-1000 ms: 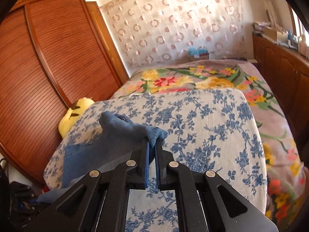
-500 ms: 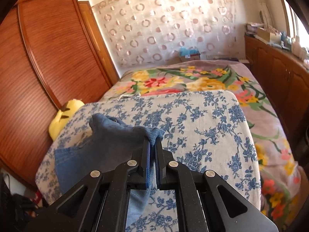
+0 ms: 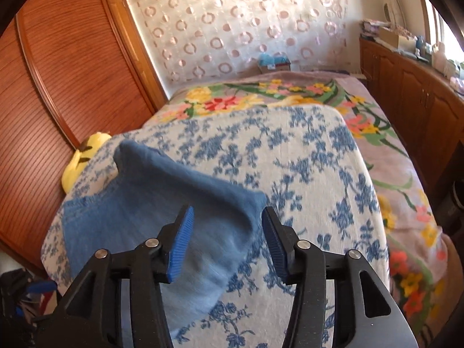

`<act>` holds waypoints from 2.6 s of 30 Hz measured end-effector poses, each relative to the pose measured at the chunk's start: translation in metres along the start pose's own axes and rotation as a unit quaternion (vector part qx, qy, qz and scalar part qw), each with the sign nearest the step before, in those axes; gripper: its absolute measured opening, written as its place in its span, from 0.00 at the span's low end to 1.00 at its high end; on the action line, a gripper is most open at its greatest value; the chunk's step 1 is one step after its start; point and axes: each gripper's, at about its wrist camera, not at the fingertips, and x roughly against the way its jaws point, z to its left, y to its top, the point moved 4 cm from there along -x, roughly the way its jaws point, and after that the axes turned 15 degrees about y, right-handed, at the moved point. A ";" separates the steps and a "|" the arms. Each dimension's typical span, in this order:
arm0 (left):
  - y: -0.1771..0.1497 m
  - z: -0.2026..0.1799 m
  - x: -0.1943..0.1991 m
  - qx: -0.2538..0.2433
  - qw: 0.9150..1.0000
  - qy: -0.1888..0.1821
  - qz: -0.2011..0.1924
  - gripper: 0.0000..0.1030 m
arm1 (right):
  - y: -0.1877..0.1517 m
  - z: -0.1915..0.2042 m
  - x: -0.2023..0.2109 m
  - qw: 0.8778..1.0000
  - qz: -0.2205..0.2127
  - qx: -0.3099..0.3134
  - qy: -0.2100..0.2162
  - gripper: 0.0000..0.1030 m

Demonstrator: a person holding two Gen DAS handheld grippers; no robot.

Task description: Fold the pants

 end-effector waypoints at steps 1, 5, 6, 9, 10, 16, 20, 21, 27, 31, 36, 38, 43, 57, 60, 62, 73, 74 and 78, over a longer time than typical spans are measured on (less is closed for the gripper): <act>0.001 -0.001 -0.003 0.001 1.000 -0.002 0.002 0.49 | -0.004 -0.002 -0.001 1.000 0.002 -0.003 0.003 0.49; 0.001 -0.004 -0.010 0.009 1.000 -0.013 0.010 0.61 | -0.019 -0.008 -0.002 1.000 0.008 -0.016 0.007 0.51; 0.001 -0.005 -0.012 0.009 1.000 -0.012 0.011 0.61 | -0.022 -0.009 -0.003 1.000 0.011 -0.017 0.008 0.52; 0.001 -0.011 -0.009 0.009 1.000 -0.004 0.003 0.61 | -0.024 -0.014 -0.009 0.999 0.017 -0.024 0.013 0.52; 0.002 -0.015 -0.006 0.006 1.000 -0.005 -0.003 0.61 | -0.025 -0.016 -0.011 0.999 0.019 -0.029 0.015 0.52; 0.001 -0.036 0.000 -0.012 0.999 -0.049 -0.006 0.61 | -0.025 -0.020 -0.024 0.998 0.029 -0.045 0.033 0.53; -0.006 -0.049 -0.017 -0.032 0.998 -0.048 0.020 0.61 | -0.025 -0.022 -0.031 0.997 0.033 -0.056 0.043 0.55; -0.008 -0.051 -0.020 -0.034 0.998 -0.047 0.026 0.61 | -0.025 -0.023 -0.033 0.997 0.035 -0.058 0.043 0.55; -0.019 -0.058 -0.034 -0.050 0.997 -0.038 0.037 0.61 | -0.028 -0.026 -0.035 0.996 0.038 -0.063 0.050 0.56; -0.022 -0.060 -0.041 -0.062 0.997 -0.024 0.041 0.29 | -0.031 -0.026 -0.038 0.995 0.042 -0.066 0.067 0.43; -0.014 -0.054 -0.032 -0.059 0.997 -0.025 0.032 0.06 | -0.027 -0.014 -0.035 0.995 0.039 -0.049 0.078 0.08; -0.005 -0.046 -0.020 -0.051 0.998 -0.022 0.016 0.05 | -0.016 -0.009 -0.022 0.994 0.019 -0.049 0.092 0.06; 0.039 -0.023 0.031 -0.032 0.998 -0.027 -0.043 0.04 | 0.023 0.028 0.028 0.994 -0.029 -0.002 0.108 0.05; 0.158 -0.031 0.111 0.004 0.981 -0.127 -0.144 0.03 | 0.139 0.100 0.201 0.985 -0.132 0.113 0.013 0.05; 0.166 -0.032 0.108 0.018 0.979 -0.144 -0.145 0.03 | 0.153 0.106 0.210 0.982 -0.131 0.132 -0.019 0.03; 0.164 -0.027 0.102 0.024 0.980 -0.141 -0.142 0.03 | 0.161 0.109 0.205 0.982 -0.126 0.139 -0.031 0.01; 0.061 0.113 0.022 0.145 0.988 -0.035 -0.045 0.03 | 0.148 0.160 -0.015 0.987 -0.011 0.151 0.057 0.00; 0.052 0.125 0.015 0.153 0.987 -0.024 -0.036 0.03 | 0.145 0.171 -0.036 0.986 -0.003 0.153 0.069 0.00; 0.014 0.159 -0.010 0.185 0.983 0.004 -0.007 0.03 | 0.137 0.212 -0.111 0.983 0.019 0.156 0.098 0.00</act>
